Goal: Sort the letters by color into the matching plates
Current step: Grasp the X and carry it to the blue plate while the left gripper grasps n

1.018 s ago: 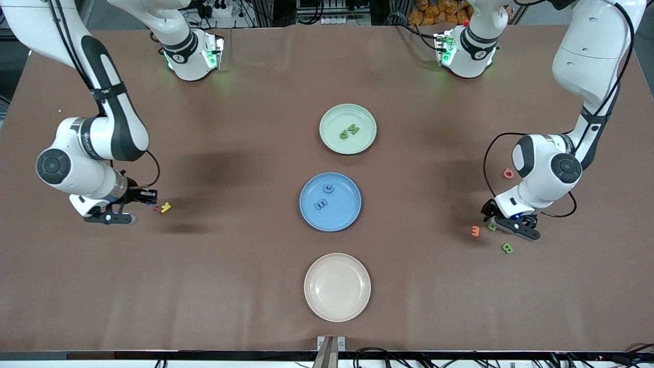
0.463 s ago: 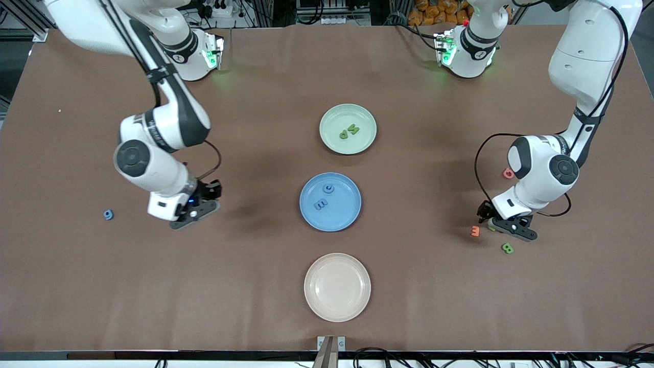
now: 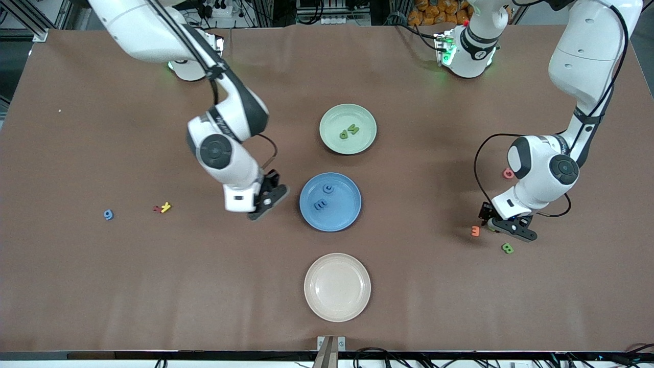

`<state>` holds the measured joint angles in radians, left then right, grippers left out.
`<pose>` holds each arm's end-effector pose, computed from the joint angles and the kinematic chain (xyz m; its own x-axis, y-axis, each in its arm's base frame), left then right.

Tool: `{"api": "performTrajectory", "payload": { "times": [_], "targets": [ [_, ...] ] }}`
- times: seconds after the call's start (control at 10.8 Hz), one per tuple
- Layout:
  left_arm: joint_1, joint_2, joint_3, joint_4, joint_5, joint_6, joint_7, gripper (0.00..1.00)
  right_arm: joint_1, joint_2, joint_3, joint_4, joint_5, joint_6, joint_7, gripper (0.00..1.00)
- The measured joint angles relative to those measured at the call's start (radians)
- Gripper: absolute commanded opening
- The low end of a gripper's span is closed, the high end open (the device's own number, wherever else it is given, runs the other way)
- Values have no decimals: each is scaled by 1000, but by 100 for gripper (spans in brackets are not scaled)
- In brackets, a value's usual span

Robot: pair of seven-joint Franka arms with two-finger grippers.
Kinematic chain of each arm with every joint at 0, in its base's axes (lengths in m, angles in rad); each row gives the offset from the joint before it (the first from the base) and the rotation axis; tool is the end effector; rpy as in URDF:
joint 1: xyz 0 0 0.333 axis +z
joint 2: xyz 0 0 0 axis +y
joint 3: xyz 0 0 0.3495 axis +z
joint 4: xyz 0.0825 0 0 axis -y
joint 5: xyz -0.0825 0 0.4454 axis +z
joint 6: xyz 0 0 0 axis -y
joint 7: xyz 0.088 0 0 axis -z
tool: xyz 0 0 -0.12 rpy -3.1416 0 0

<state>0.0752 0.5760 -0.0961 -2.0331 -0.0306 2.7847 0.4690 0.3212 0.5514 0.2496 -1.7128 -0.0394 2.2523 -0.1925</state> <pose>0.6647 -0.0126 0.1381 0.8872 -0.4219 0.1866 -0.4262 -0.9045 -0.0185 0.6291 0.3828 0.2560 0.7308 0.6822 0.0237 0.6809 -0.7261 -0.0962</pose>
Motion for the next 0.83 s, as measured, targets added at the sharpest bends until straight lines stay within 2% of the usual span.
{"api": "performTrajectory", "payload": {
  "times": [0.09, 0.37, 0.46, 0.56, 0.65, 0.83],
  "targets": [
    [0, 0, 0, 2, 0, -1, 0, 0, 45, 45, 0, 38, -2, 3, 0, 0],
    [0, -2, -3, 2, -1, -4, 0, 0, 122, 147, -1, 140, -4, 11, 0, 1],
    [-1, -2, -3, 2, -1, -4, 2, 0, 133, 163, -1, 166, -4, 11, 0, 4],
    [-1, -2, -3, 2, -1, -4, 5, 0, 143, 173, -1, 184, -4, 17, 0, 18],
    [0, -2, -9, 5, -1, -10, 8, 0, 149, 179, -1, 191, -4, 42, 0, 97],
    [-2, -4, -43, 25, -1, -68, 8, 0, 154, 195, -1, 196, -4, 80, 0, 100]
  ]
}}
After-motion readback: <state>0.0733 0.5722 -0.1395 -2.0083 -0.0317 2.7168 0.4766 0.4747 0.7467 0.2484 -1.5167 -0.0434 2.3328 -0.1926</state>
